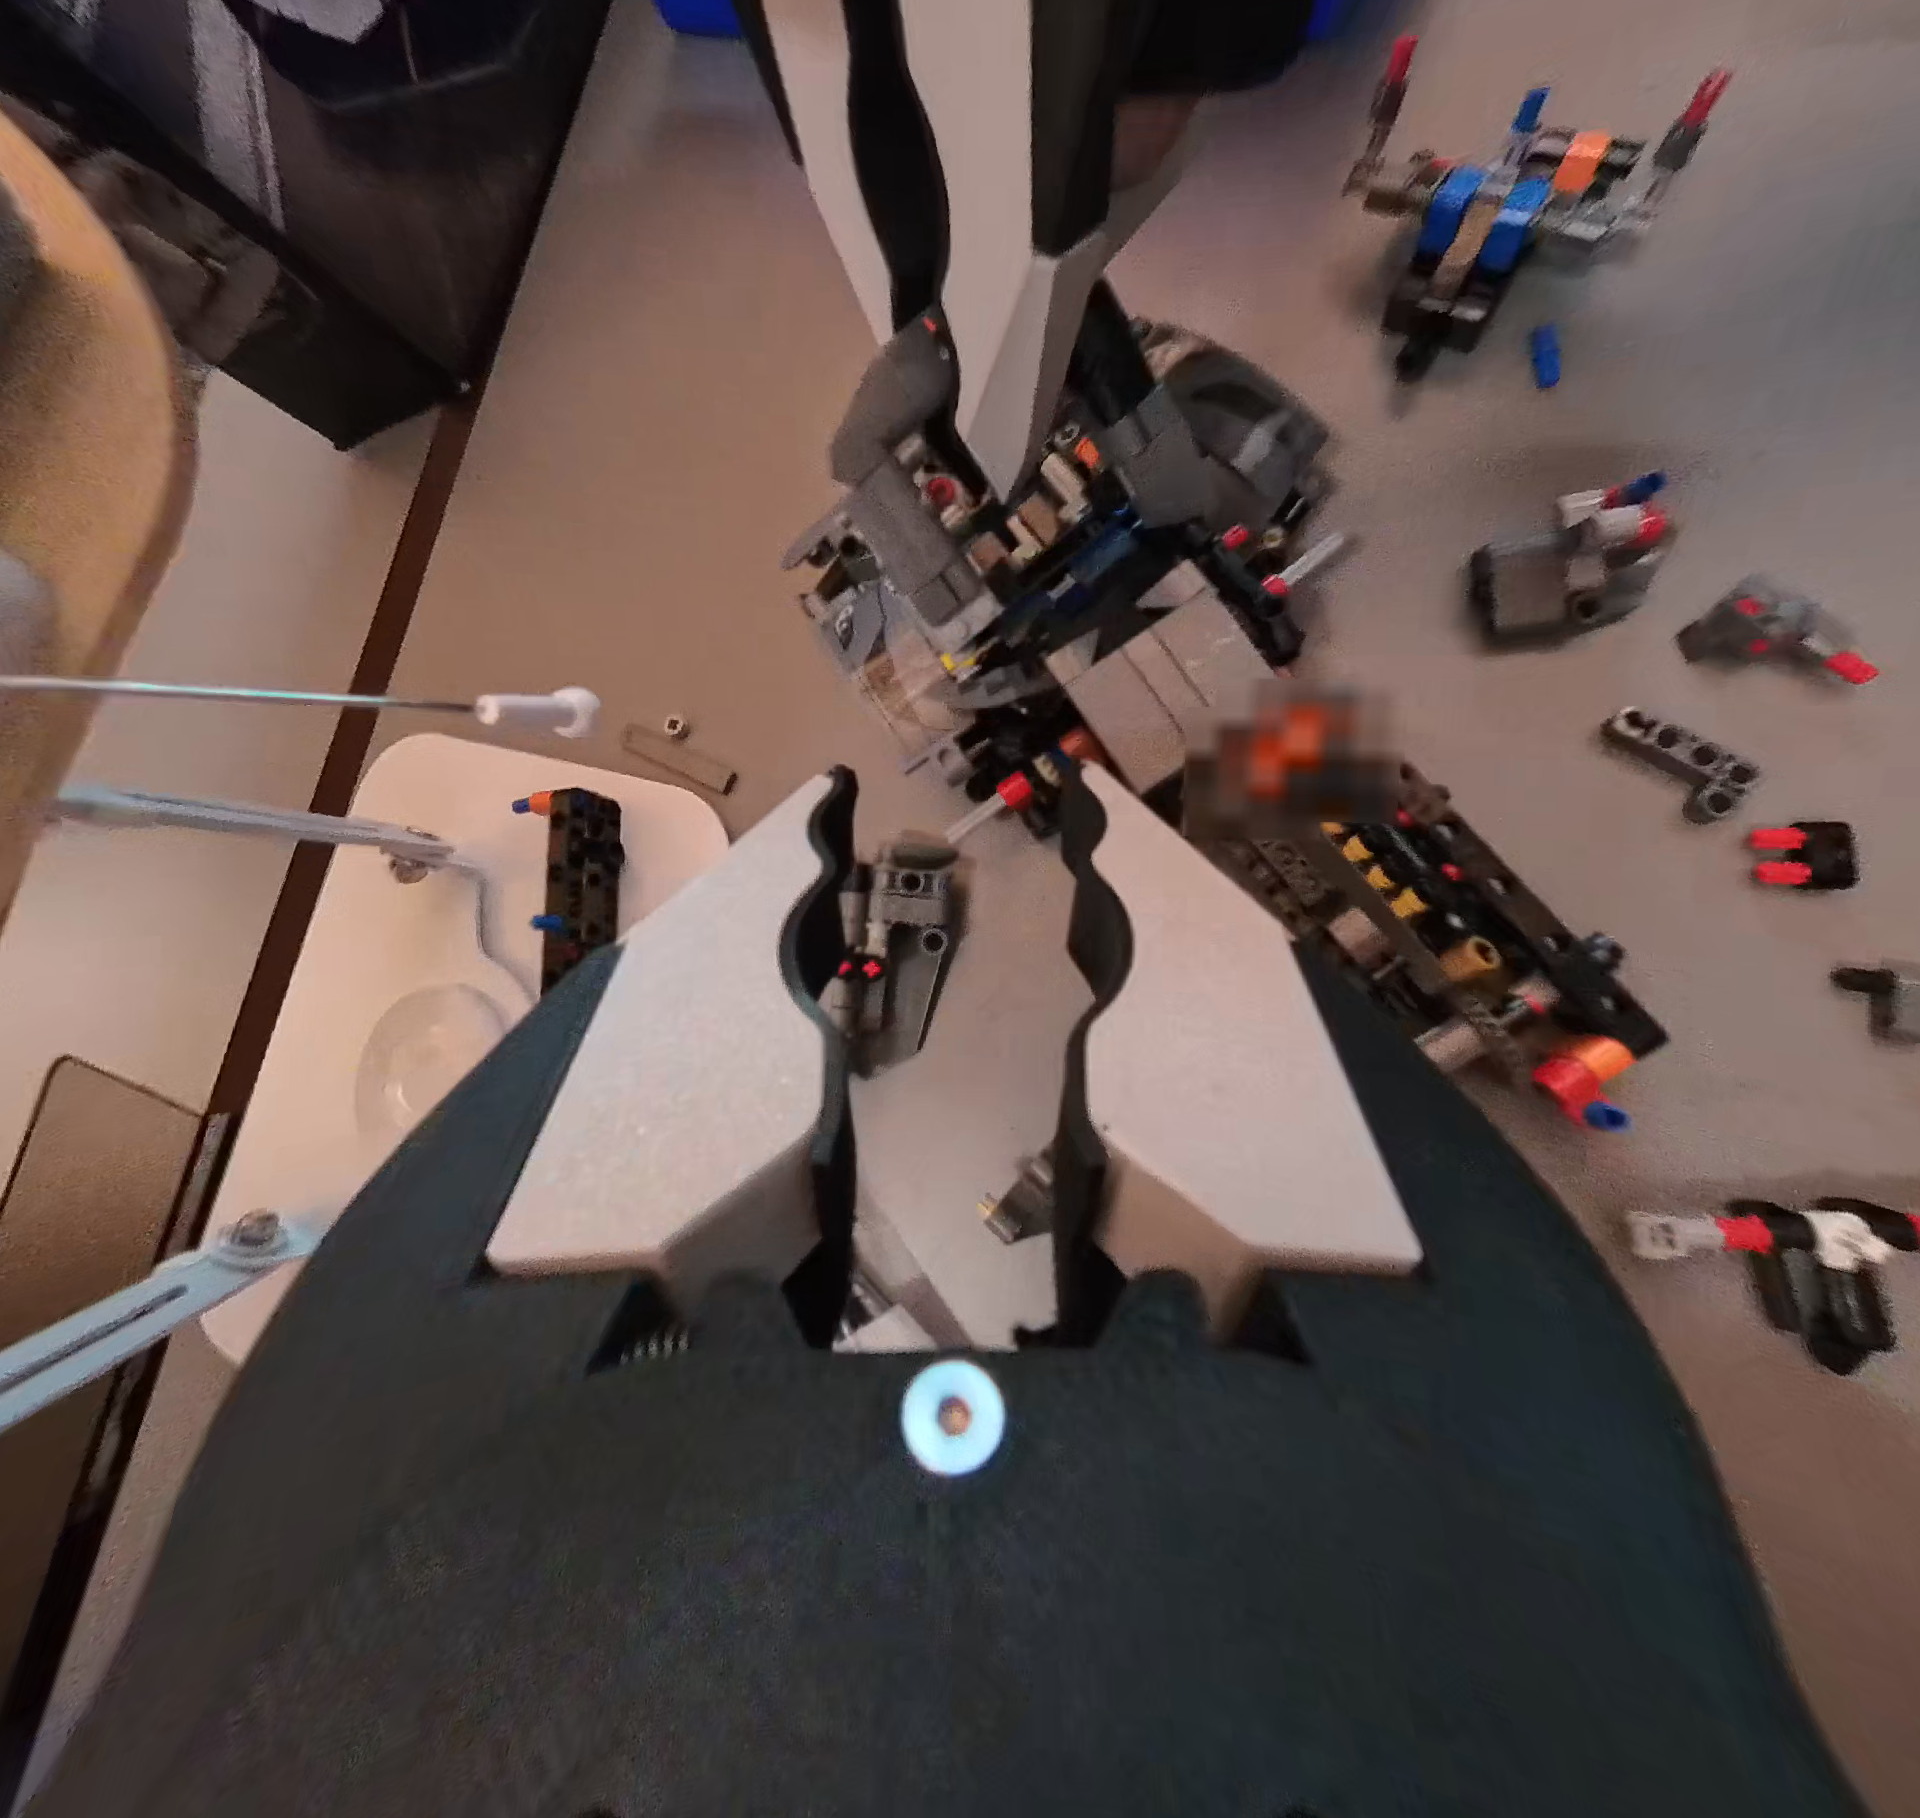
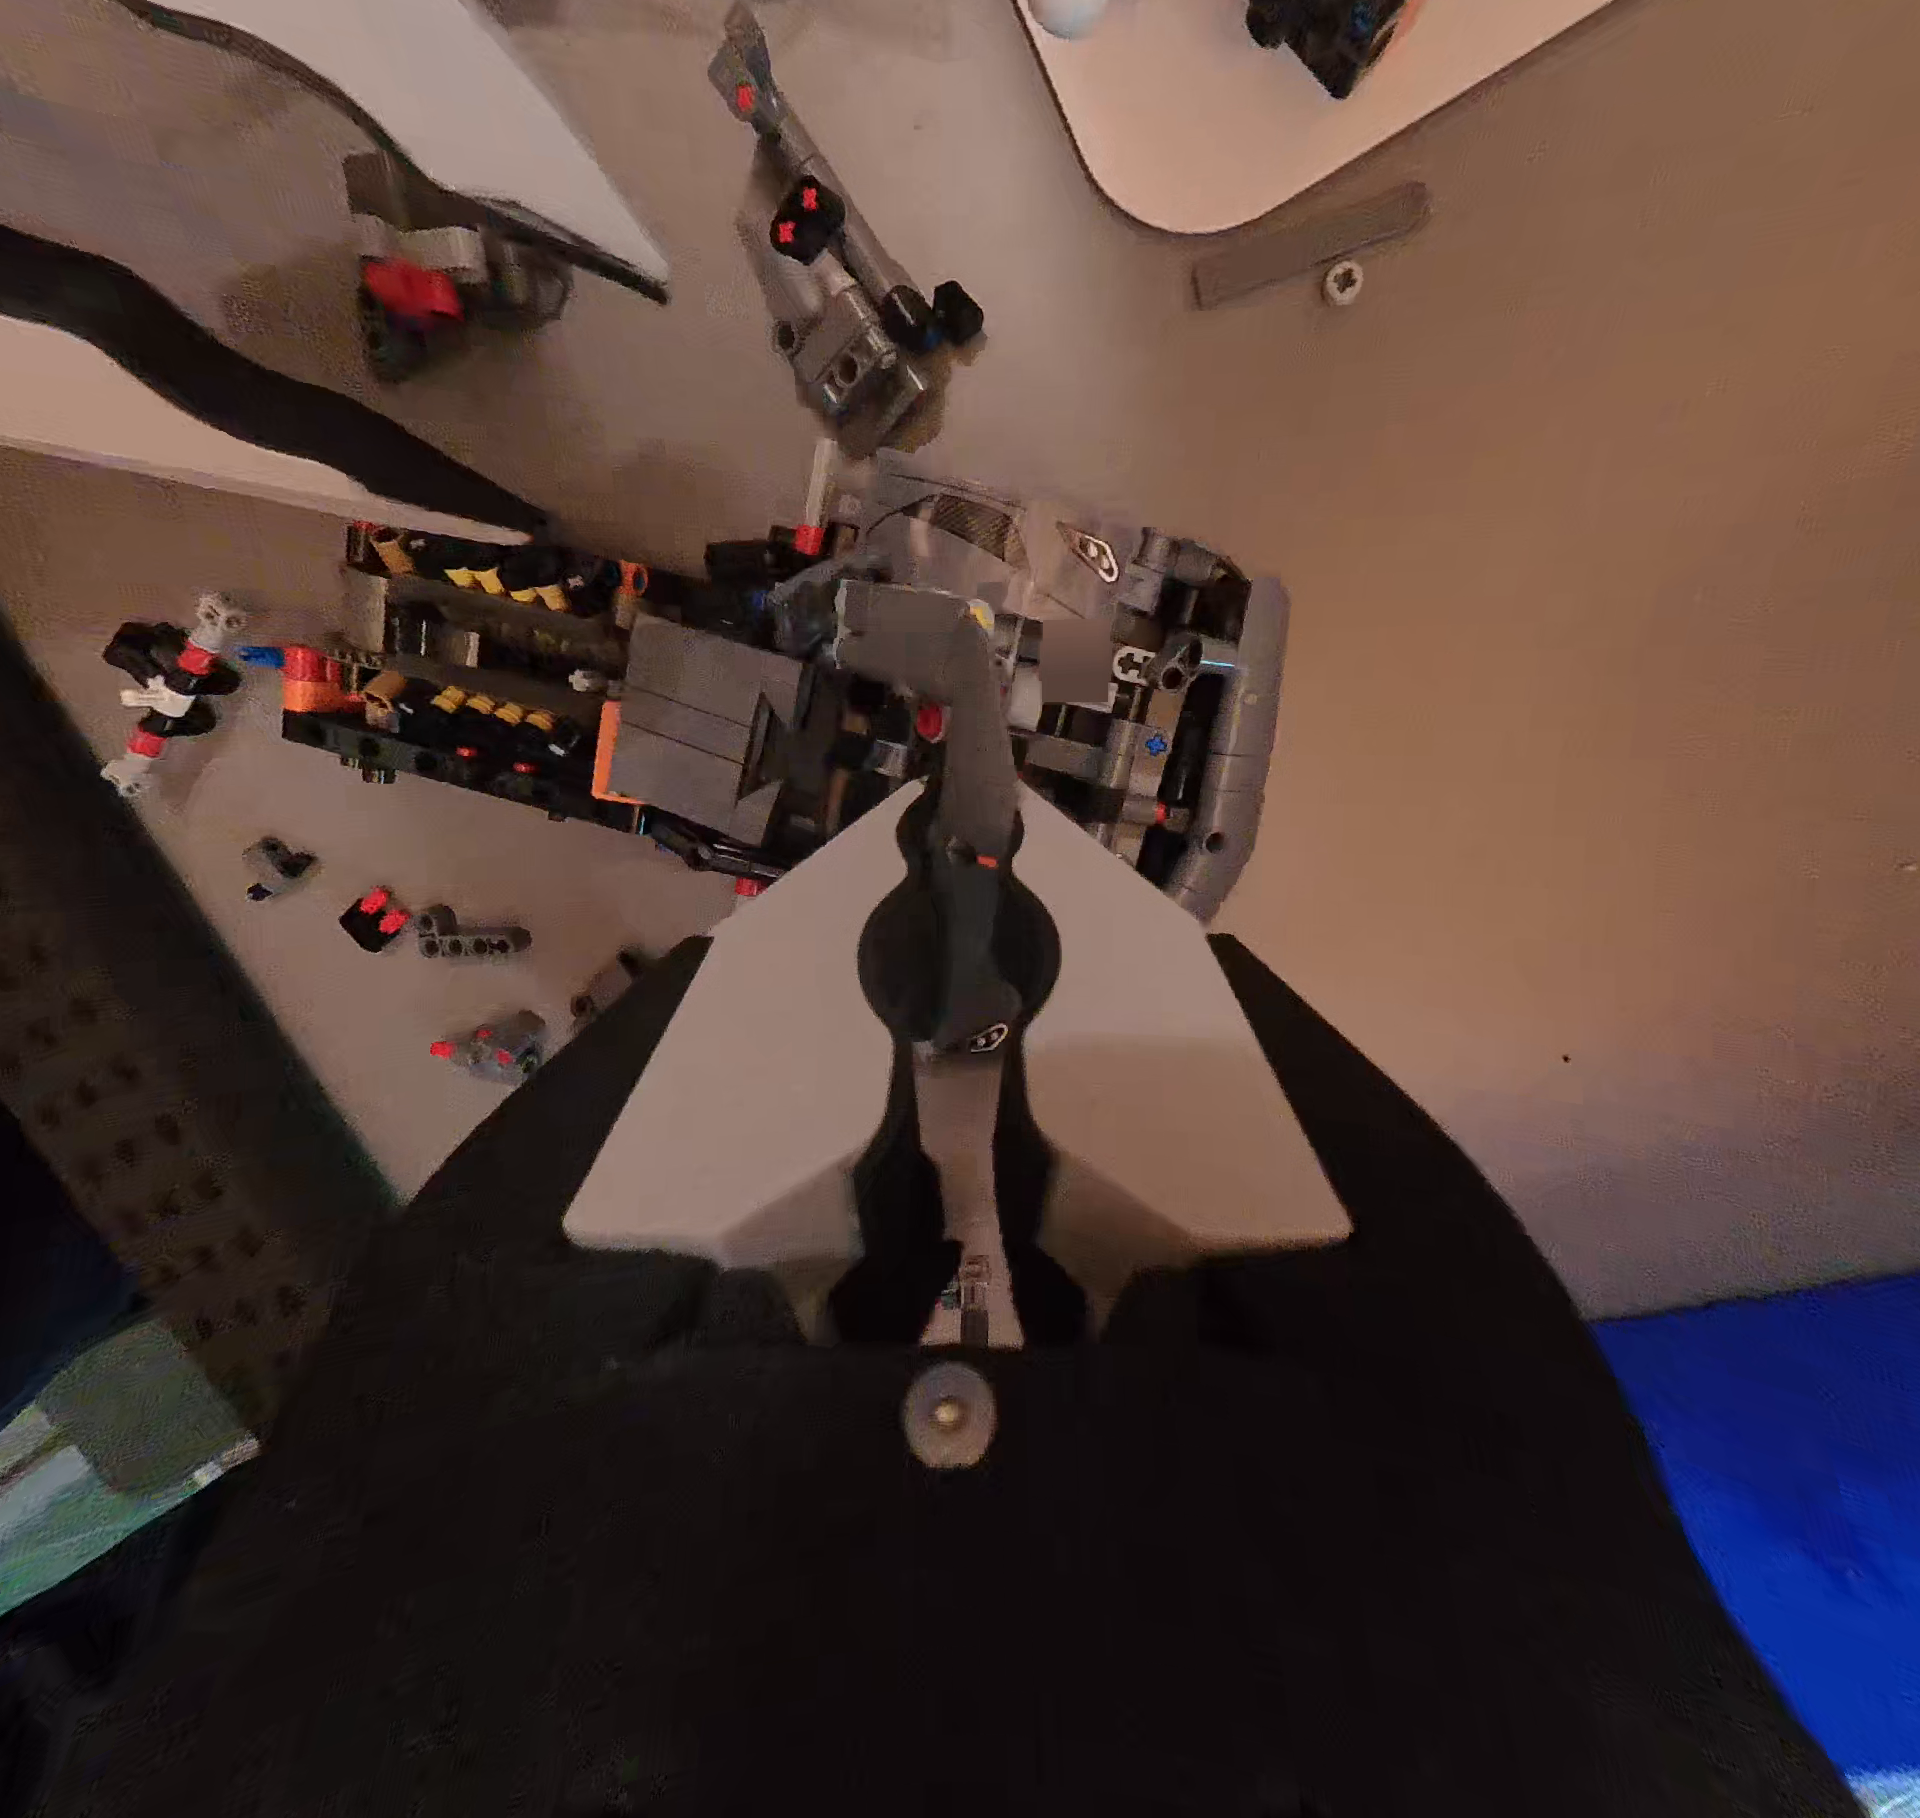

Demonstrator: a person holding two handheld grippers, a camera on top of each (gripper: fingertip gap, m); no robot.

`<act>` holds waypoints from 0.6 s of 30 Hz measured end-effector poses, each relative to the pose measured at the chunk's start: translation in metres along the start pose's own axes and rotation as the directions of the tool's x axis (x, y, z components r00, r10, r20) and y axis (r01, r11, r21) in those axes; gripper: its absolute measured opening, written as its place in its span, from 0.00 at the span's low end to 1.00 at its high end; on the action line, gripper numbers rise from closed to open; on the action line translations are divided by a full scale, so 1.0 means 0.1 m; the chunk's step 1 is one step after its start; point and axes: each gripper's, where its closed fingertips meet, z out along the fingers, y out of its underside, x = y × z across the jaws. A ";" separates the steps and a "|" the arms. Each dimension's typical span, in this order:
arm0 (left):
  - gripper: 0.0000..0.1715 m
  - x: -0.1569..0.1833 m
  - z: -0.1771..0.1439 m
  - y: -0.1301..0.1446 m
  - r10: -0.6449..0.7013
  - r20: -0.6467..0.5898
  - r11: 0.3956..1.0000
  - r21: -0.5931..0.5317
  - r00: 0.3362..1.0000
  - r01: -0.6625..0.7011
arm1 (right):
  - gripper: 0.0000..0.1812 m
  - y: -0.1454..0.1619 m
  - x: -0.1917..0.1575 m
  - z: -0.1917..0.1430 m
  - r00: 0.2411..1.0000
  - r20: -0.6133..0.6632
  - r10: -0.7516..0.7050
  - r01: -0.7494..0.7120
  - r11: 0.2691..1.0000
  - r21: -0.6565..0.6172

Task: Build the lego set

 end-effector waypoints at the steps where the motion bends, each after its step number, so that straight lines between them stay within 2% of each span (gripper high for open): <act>1: 0.20 0.04 -0.08 -0.10 0.006 -0.021 0.999 0.050 1.000 -0.005 | 0.02 0.00 -0.03 -0.01 1.000 0.012 -0.001 0.001 1.000 0.004; 3: 0.15 0.26 -0.15 -0.31 0.053 -0.096 0.990 0.136 0.994 -0.040 | 0.01 0.00 -0.08 0.01 0.999 0.052 0.008 -0.008 1.000 0.004; 4: 0.15 0.38 -0.11 -0.37 0.072 -0.126 0.989 0.140 0.989 -0.054 | 0.01 -0.01 -0.10 0.03 0.998 0.064 0.006 -0.006 1.000 0.006; 6: 0.16 0.56 0.15 -0.31 0.130 -0.138 0.991 0.041 0.982 -0.126 | 0.01 -0.04 -0.13 0.04 0.997 0.079 -0.001 0.000 1.000 0.017; 8: 0.15 0.65 0.44 -0.10 0.169 -0.147 0.978 -0.099 0.975 -0.184 | 0.01 -0.03 -0.12 0.05 0.996 0.089 0.003 -0.005 1.000 0.016; 10: 0.15 0.58 0.59 -0.08 0.173 -0.090 0.977 -0.110 0.981 -0.182 | 0.01 -0.01 -0.11 0.06 0.994 0.107 0.004 -0.006 1.000 0.017; 18: 0.08 0.60 0.64 -0.11 0.170 -0.102 0.983 -0.056 0.980 -0.176 | 0.01 0.03 0.17 0.12 0.998 0.044 0.044 -0.045 0.999 0.020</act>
